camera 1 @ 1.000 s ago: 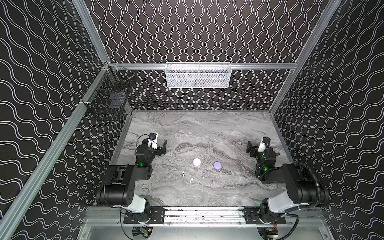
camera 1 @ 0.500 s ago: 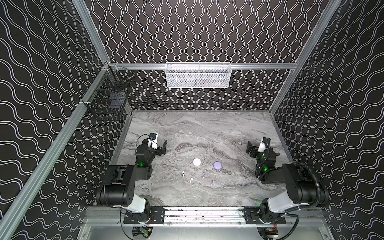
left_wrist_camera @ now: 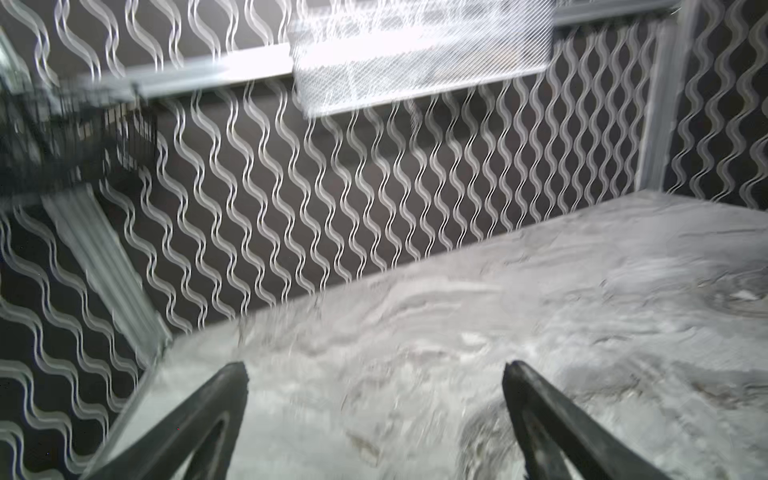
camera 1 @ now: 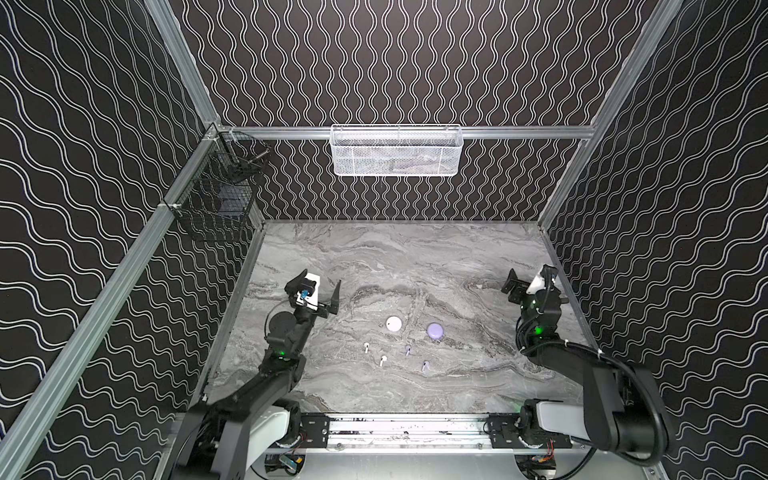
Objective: Insert the wireless bluetooth earbuds into the charging case
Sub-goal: 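Raise both grippers from rest and move them toward the earbud cases, then reach the right gripper over the lavender case and grasp it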
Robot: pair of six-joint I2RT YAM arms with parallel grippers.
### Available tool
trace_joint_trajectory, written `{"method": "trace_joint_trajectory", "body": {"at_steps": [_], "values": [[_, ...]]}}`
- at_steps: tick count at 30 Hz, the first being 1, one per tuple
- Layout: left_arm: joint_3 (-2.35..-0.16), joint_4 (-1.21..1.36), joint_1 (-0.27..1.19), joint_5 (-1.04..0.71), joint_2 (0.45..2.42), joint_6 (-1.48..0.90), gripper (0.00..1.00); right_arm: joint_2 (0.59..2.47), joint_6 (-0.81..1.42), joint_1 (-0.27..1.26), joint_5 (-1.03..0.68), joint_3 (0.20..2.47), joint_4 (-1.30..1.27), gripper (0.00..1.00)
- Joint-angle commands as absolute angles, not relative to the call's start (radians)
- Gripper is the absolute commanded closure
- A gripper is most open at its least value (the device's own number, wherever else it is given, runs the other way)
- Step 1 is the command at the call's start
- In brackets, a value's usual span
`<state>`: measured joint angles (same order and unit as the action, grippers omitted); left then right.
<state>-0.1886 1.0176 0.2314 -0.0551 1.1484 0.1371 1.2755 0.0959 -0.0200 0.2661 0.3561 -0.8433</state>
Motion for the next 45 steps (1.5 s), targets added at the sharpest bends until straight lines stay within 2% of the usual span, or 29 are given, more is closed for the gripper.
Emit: {"method": "trace_joint_trajectory", "body": {"at_steps": [1,4,6,9,11,14,17,21,27,31,34,42,45], "values": [[-0.215,0.888,0.335,0.026,1.068,0.191,0.01,1.216,0.206,-0.001,0.353,0.396,-0.626,0.0],[-0.232,0.83,0.46,0.126,0.999,0.16,0.01,1.171,0.329,0.009,0.388,0.476,-0.443,0.0],[-0.238,0.78,0.519,0.182,0.958,0.087,0.01,1.169,0.463,0.009,0.416,0.584,-0.227,0.0],[-0.294,0.543,0.561,0.204,0.885,-0.084,0.01,1.227,0.556,0.021,0.384,0.763,0.07,0.0],[-0.336,0.38,0.566,0.186,0.856,-0.196,0.01,1.251,0.579,0.06,0.404,0.818,0.164,0.0],[-0.369,0.224,0.571,0.117,0.846,-0.269,0.01,1.239,0.552,0.158,0.446,0.824,0.189,0.0],[-0.333,0.222,0.58,0.053,0.816,-0.254,0.01,1.206,0.498,0.278,0.515,0.8,0.179,0.0],[-0.328,0.196,0.587,0.032,0.779,-0.219,0.01,1.175,0.448,0.371,0.484,0.788,0.207,0.0],[-0.319,0.253,0.586,-0.012,0.855,-0.26,0.01,1.135,0.409,0.431,0.322,0.771,0.239,0.0],[-0.345,0.175,0.584,0.155,0.941,-0.394,0.01,1.175,0.435,0.503,0.287,0.801,0.32,0.01],[-0.351,0.21,0.581,0.068,0.966,-0.36,0.01,1.189,0.444,0.551,0.293,0.806,0.36,0.02],[-0.319,0.263,0.581,-0.004,0.961,-0.324,0.01,1.264,0.474,0.632,0.259,0.811,0.414,0.1],[-0.332,0.271,0.58,-0.022,0.992,-0.325,0.05,1.306,0.471,0.647,0.237,0.821,0.416,0.15]]}}
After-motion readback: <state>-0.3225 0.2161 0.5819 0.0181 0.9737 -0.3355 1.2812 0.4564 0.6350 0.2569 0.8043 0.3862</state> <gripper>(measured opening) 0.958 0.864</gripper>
